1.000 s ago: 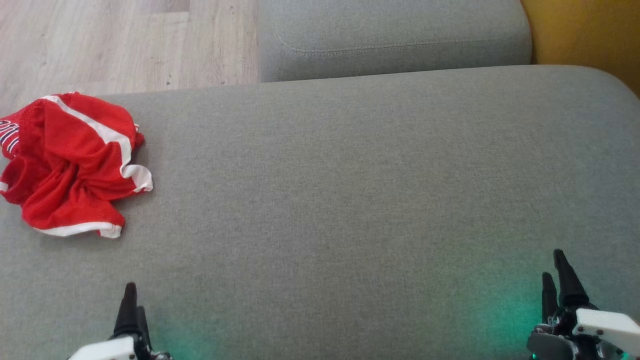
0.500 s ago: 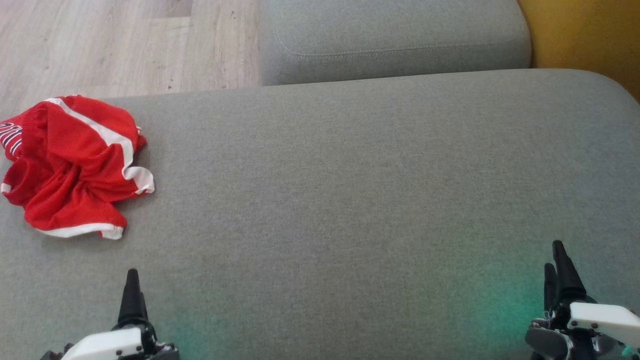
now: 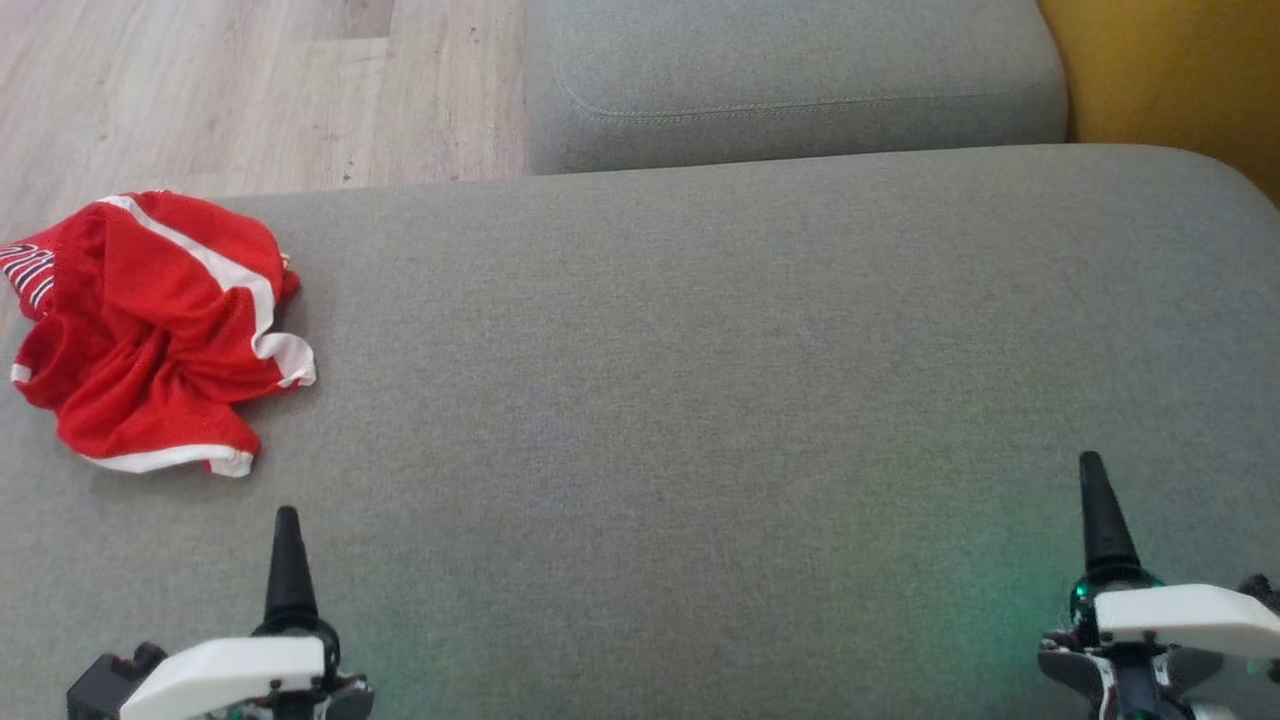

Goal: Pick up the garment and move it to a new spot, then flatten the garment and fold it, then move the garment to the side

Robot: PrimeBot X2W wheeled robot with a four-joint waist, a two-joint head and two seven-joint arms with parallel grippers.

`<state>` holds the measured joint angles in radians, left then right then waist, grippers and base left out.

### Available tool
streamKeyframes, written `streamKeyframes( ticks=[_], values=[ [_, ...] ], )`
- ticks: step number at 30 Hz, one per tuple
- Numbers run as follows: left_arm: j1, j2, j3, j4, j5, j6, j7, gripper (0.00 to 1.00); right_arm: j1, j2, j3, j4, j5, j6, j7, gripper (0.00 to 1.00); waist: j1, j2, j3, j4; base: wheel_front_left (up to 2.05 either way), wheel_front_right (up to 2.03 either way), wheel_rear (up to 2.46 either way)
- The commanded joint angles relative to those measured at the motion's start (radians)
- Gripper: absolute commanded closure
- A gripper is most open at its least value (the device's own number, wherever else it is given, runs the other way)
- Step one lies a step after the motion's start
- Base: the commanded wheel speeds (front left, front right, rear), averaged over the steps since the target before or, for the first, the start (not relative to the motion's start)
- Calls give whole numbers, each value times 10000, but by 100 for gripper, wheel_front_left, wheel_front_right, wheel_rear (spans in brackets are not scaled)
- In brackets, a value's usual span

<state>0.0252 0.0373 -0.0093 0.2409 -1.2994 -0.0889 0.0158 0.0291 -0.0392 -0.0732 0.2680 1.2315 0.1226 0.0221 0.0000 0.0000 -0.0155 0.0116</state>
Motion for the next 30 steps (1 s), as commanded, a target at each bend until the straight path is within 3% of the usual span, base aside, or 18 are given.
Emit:
streamKeyframes(
  ticks=[1,17,30],
  values=[
    [-289,68,-33,-434,351,14,-99,0,-263,-41,123,-441,-281,22,-141,0,0,0,-1,8,0,0,0],
    [-115,211,-689,-619,3428,23,-595,0,-135,-54,575,-582,-2666,33,-642,0,0,0,-68,128,0,0,0],
    [22,431,-1135,-588,5001,121,-947,0,-71,-63,829,-565,-4269,40,-996,0,0,0,-215,200,0,0,0]
  ],
)
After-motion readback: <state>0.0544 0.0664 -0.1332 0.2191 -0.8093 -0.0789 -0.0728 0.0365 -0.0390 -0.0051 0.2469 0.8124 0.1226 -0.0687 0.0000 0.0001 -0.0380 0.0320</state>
